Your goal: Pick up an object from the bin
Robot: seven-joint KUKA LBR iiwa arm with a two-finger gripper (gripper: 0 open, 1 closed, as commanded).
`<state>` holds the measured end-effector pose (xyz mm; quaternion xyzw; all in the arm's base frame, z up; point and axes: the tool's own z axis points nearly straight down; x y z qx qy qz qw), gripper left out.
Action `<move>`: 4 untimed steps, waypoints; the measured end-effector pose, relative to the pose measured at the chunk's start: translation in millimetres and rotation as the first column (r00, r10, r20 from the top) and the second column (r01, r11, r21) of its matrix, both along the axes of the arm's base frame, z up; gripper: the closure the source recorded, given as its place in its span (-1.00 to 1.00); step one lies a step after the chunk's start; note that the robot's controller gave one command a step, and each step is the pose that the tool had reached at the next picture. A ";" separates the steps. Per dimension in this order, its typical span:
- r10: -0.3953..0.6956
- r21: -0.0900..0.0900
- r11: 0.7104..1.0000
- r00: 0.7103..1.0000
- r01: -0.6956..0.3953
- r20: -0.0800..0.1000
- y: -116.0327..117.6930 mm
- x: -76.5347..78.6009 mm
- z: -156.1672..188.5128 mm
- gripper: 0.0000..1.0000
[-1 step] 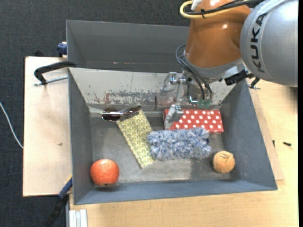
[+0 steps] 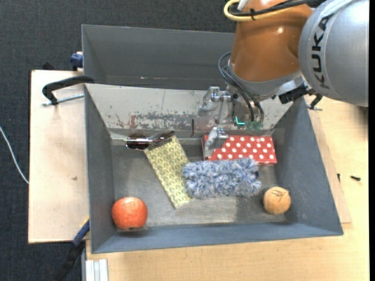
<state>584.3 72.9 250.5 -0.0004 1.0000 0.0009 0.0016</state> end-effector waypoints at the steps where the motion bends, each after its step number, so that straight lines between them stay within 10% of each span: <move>1: 0.051 -0.001 0.999 0.999 -0.051 0.007 -1.2 -5.6 -34.5 -1.00; 3: 0.072 -0.002 0.997 0.997 -0.072 0.004 20.3 12.7 -160.4 -1.00; 4: 0.055 -0.001 0.998 0.998 -0.055 0.009 26.1 14.3 -171.3 -1.00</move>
Offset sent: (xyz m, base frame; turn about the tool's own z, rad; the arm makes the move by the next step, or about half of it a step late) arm 0.0005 -0.0021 -0.1633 -0.1005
